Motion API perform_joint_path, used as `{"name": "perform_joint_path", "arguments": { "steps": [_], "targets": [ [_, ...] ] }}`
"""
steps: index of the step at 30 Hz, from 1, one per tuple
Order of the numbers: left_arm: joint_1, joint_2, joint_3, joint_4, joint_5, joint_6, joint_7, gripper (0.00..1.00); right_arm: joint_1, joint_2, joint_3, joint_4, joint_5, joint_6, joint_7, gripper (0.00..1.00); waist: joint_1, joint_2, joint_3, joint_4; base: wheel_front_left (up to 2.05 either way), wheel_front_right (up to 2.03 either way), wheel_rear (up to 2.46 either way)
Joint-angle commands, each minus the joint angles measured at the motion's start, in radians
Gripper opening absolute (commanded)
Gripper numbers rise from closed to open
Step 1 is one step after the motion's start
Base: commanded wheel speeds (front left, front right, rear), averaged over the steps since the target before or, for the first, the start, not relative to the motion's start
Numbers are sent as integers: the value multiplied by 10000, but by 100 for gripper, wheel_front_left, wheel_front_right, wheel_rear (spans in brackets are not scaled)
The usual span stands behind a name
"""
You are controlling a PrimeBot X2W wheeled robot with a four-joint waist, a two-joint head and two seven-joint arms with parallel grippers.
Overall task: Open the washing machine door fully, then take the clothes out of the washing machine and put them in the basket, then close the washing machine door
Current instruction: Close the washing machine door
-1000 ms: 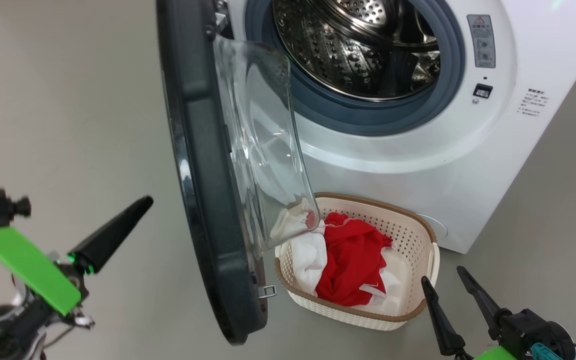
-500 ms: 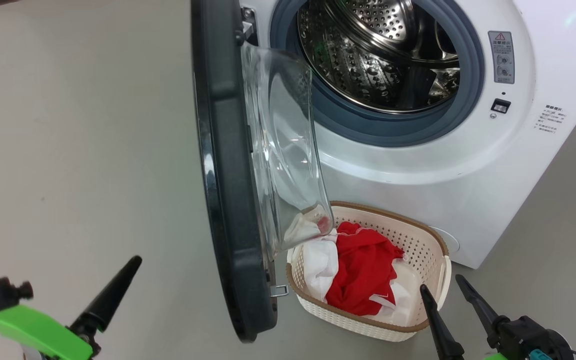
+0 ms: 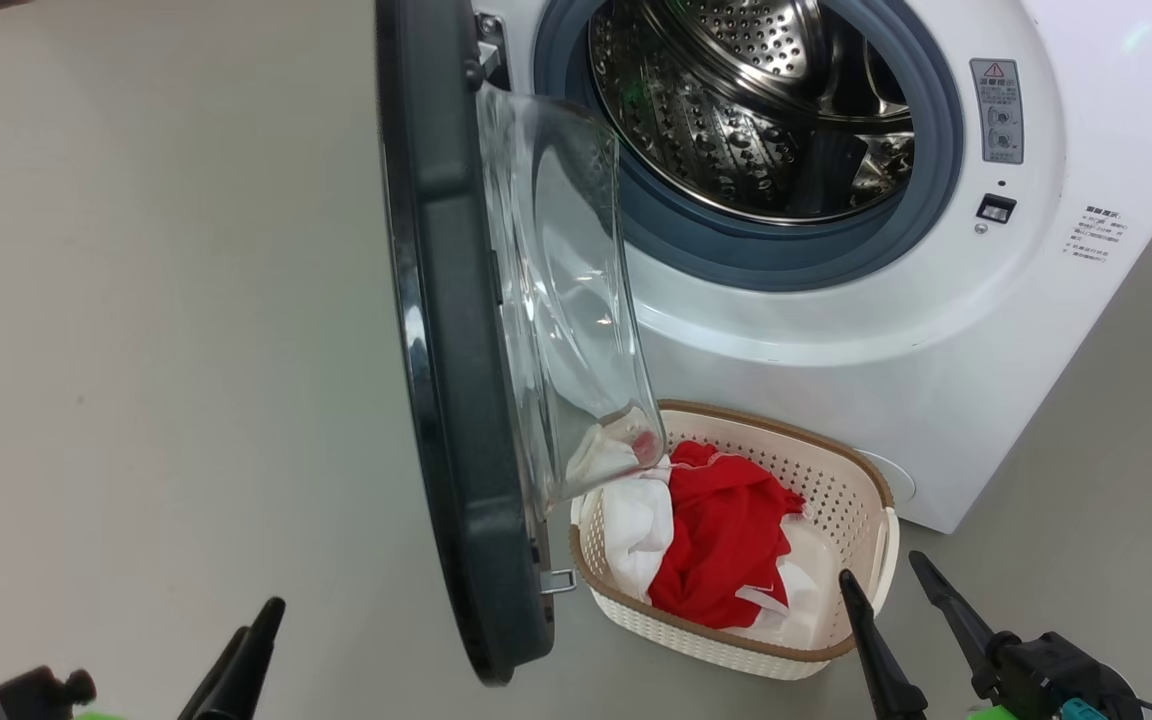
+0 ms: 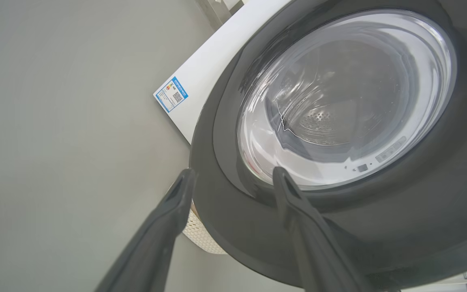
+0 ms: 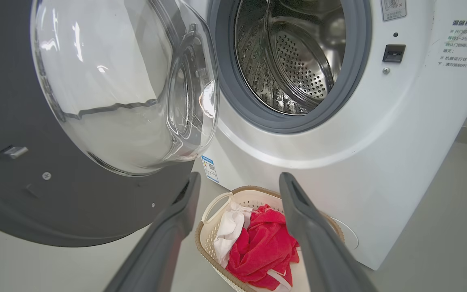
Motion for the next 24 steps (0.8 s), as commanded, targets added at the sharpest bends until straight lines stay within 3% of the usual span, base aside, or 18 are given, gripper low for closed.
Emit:
{"name": "perform_joint_path", "arguments": {
  "steps": [1,9,14,15,19,20,24],
  "targets": [
    [-201,303,209,-25,199,-65,-420,100,-277,-40,260,-190,25,67,-65,100,0,0,28,-9,0,0,0],
    [-317,514,-708,823,1811,-65,-1910,100,-321,-39,193,-175,87,67,-65,100,0,0,38,-3,0,0,0],
    [-207,-137,821,999,4063,-65,-1937,100,-301,-39,146,-188,133,67,-65,100,0,0,22,52,0,0,0],
    [-207,-137,821,999,4063,-65,-1937,100,-301,-39,146,-188,133,67,-65,100,0,0,22,52,0,0,0],
    [71,-820,1819,686,6342,-65,-1939,100,-339,-39,101,-172,152,67,-65,100,0,0,44,71,0,0,0],
    [196,-1158,2233,454,7389,-65,-1939,100,-360,-39,70,-174,159,67,-65,100,0,0,56,79,0,0,0],
    [411,-1746,2915,24,9360,-65,-1940,100,-405,-39,5,-180,173,67,-65,100,0,0,84,74,0,0,0]
  ]
}}
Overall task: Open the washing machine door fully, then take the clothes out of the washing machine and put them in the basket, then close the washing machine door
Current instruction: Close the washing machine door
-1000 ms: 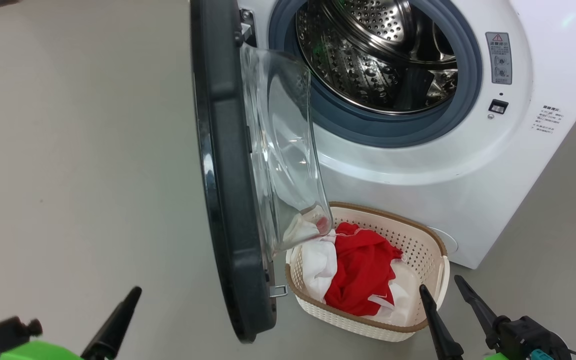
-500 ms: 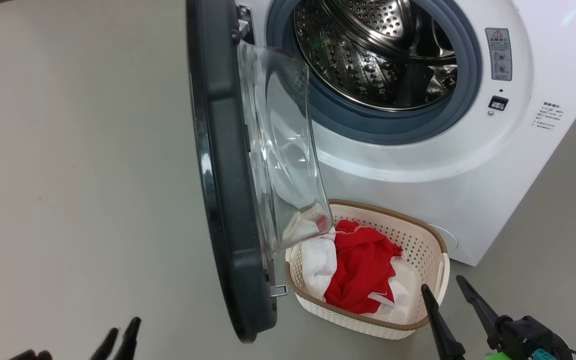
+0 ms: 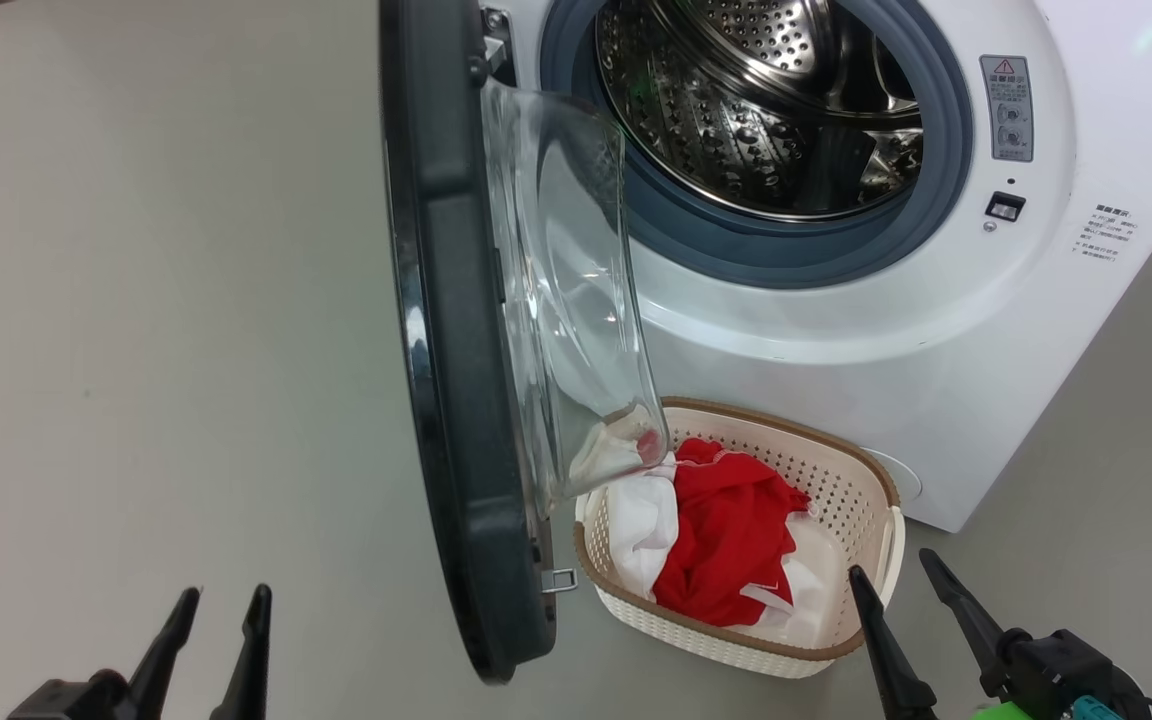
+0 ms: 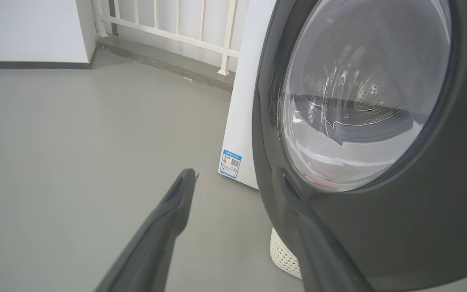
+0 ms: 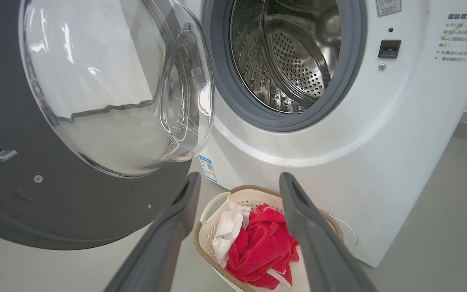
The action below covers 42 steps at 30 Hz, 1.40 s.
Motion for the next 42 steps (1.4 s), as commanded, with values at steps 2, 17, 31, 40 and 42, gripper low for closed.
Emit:
{"name": "perform_joint_path", "arguments": {
  "steps": [2,17,31,40,42],
  "targets": [
    [-106,-67,676,-452,620,-54,-123,100,-419,-45,138,-226,79,67,-65,100,0,0,21,-13,0,0,0],
    [401,-976,1319,-1319,2334,-54,-123,100,-428,-45,-57,-238,194,67,-65,100,0,0,23,-129,0,0,0],
    [458,-999,1377,-1439,2385,-54,-124,100,-358,-45,-38,-252,254,67,-65,100,0,0,-65,-129,0,0,0],
    [315,-1110,1301,-1869,1381,-54,-124,0,-356,-45,-42,-263,267,67,-65,100,0,0,-55,-147,0,0,0],
    [276,-1211,1298,-1952,418,-54,-124,0,-366,-45,-39,-260,264,67,-65,100,0,0,-52,-159,0,0,0]
  ]
}}
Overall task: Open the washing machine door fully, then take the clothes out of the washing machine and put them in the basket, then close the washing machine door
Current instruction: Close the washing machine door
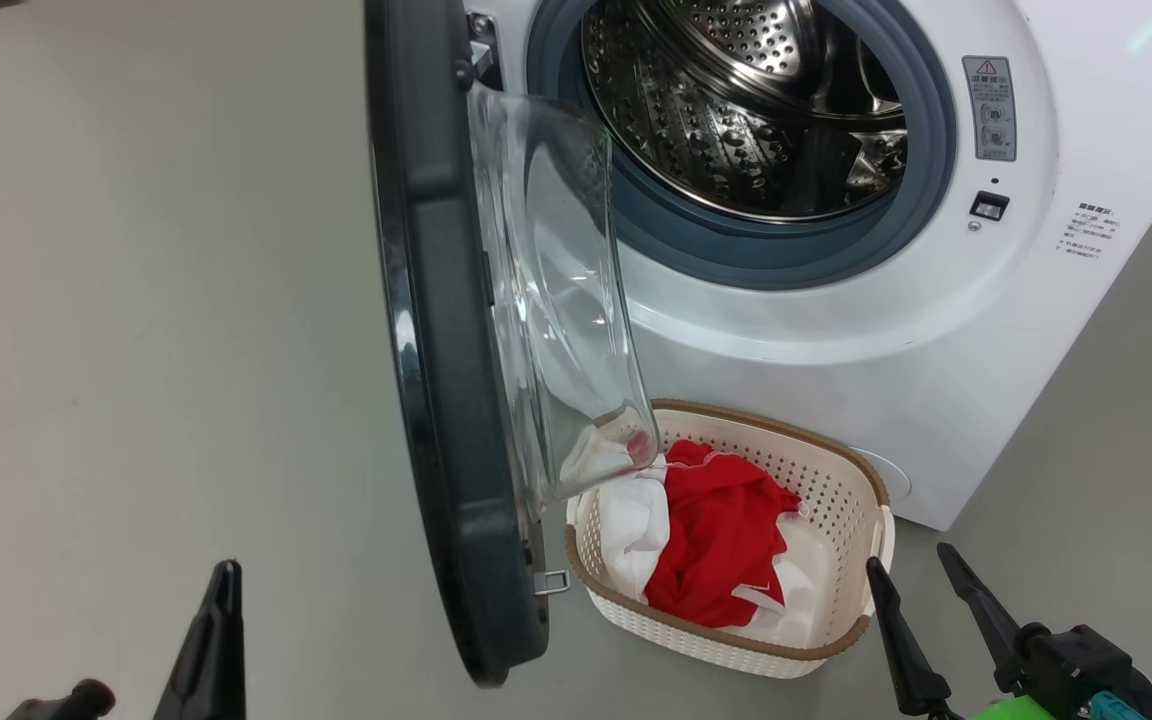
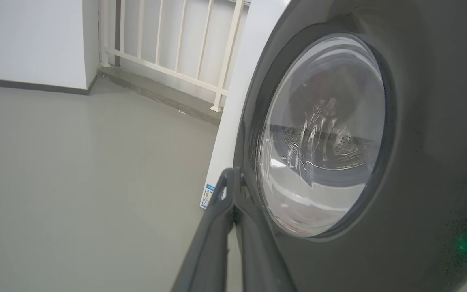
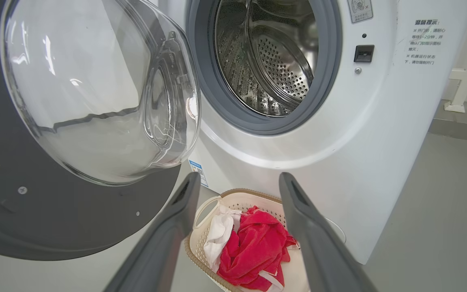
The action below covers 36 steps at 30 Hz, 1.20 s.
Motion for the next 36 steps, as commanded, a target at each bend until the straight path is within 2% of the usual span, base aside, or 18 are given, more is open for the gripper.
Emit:
{"name": "perform_joint_path", "arguments": {
  "steps": [1,3,5,7,9,11,12,15,18,20,22,28,36],
  "targets": [
    [-348,116,227,-292,-704,-52,-122,0,-346,-47,221,-246,109,67,-65,100,0,0,3,-14,0,0,0],
    [-407,121,61,-369,-2110,-52,-122,0,-362,-47,229,-236,99,67,-65,100,0,0,27,-34,0,0,0],
    [-536,68,45,-466,-4080,-52,-122,0,-384,-47,231,-227,88,67,-65,100,0,0,57,-57,0,0,0],
    [-674,73,29,-727,-6379,-52,-122,0,-418,-47,236,-222,77,67,-65,100,0,0,101,-94,0,0,0],
    [-736,343,-187,-1088,-8650,-52,-49,0,-457,-47,232,-219,73,67,-65,100,0,0,145,-134,0,0,0],
    [-756,481,-125,-1528,-10833,-52,695,0,-481,-47,222,-223,72,67,-65,100,0,0,186,-169,0,0,0],
    [-717,592,21,-1655,-11589,-52,1247,0,-490,-47,225,-225,70,67,-65,100,0,0,205,-195,0,0,0],
    [-658,706,601,-1826,-13159,-52,3233,0,-524,-47,225,-224,74,67,-65,100,0,0,259,-278,0,0,0],
    [-502,863,852,-1757,-13494,-52,5396,0,-567,-47,240,-224,74,67,-65,100,0,0,318,-383,0,0,0],
    [-414,1045,780,-1944,-13058,-52,6612,0,-601,-47,257,-228,64,67,-65,100,0,0,378,-466,0,0,0],
    [-313,920,785,-2105,-12909,-52,7481,0,-638,-47,249,-234,45,67,-65,100,0,0,436,-525,0,0,0],
    [-546,312,1252,-2390,-12365,-52,8618,0,-768,-47,200,-233,-3,67,-65,100,0,0,626,-710,0,0,0],
    [-848,-199,1395,-2574,-11761,-52,9271,0,-945,-47,199,-244,-26,67,-65,100,0,0,813,-1090,0,0,0]
  ]
}}
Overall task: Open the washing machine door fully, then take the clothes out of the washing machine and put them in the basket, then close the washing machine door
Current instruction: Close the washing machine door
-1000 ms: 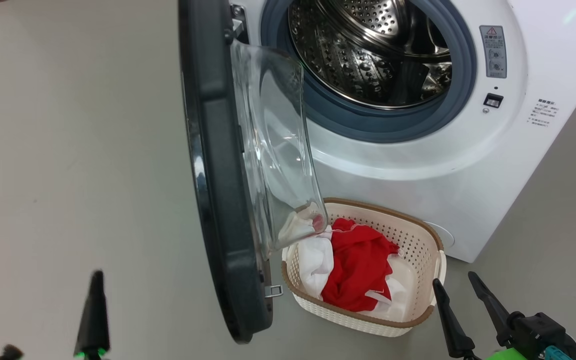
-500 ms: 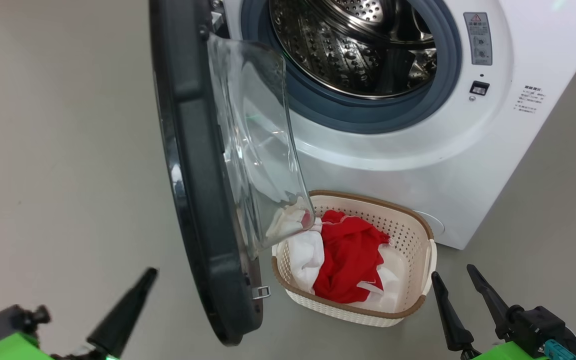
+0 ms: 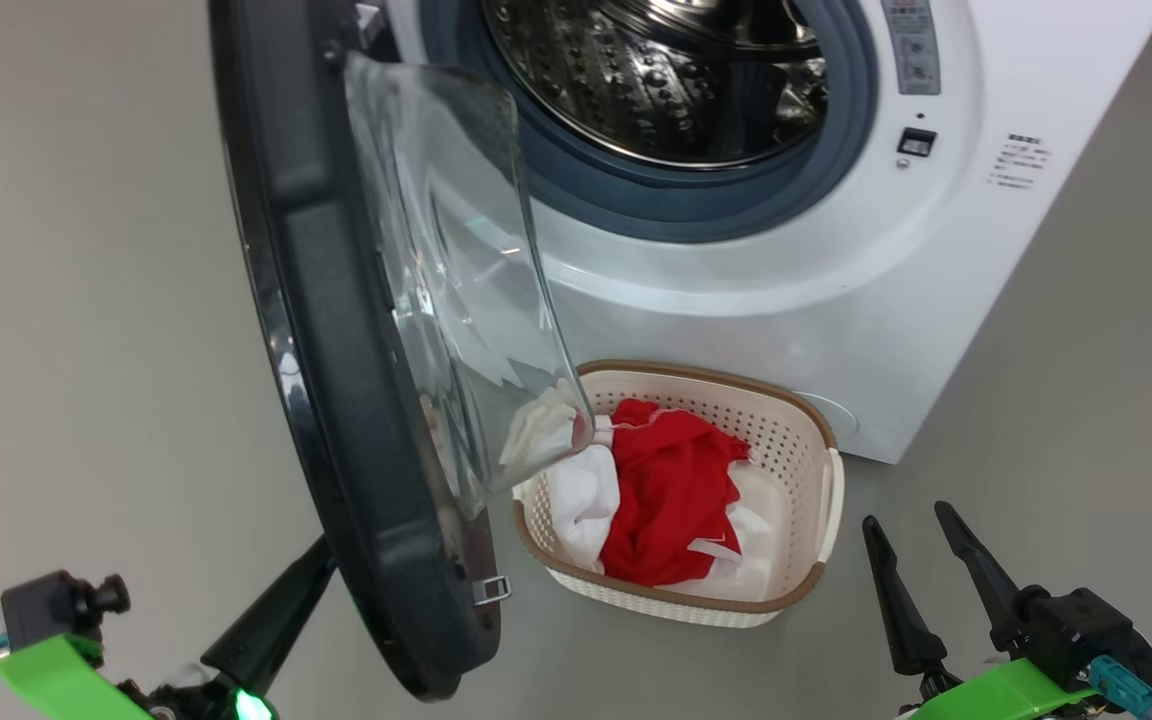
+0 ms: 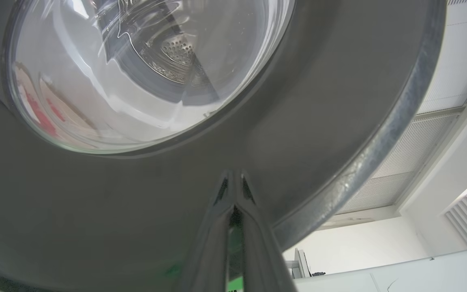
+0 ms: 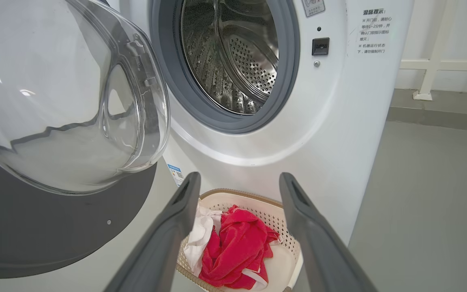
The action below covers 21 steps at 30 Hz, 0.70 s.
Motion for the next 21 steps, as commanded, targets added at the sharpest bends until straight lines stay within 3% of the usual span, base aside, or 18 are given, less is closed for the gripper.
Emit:
{"name": "perform_joint_path", "arguments": {
  "steps": [1,11,21],
  "targets": [
    [-457,96,390,-342,87,-58,88,0,-350,-66,209,-244,-11,67,-65,100,0,0,63,-119,0,0,0],
    [-876,-155,70,-445,592,-58,276,0,-518,-66,201,-279,12,67,-65,100,0,0,297,-725,0,0,0],
    [-1972,-194,-1091,-36,1460,-58,-807,0,-708,-66,210,-343,89,67,-65,100,0,0,606,-1508,0,0,0]
  ]
}}
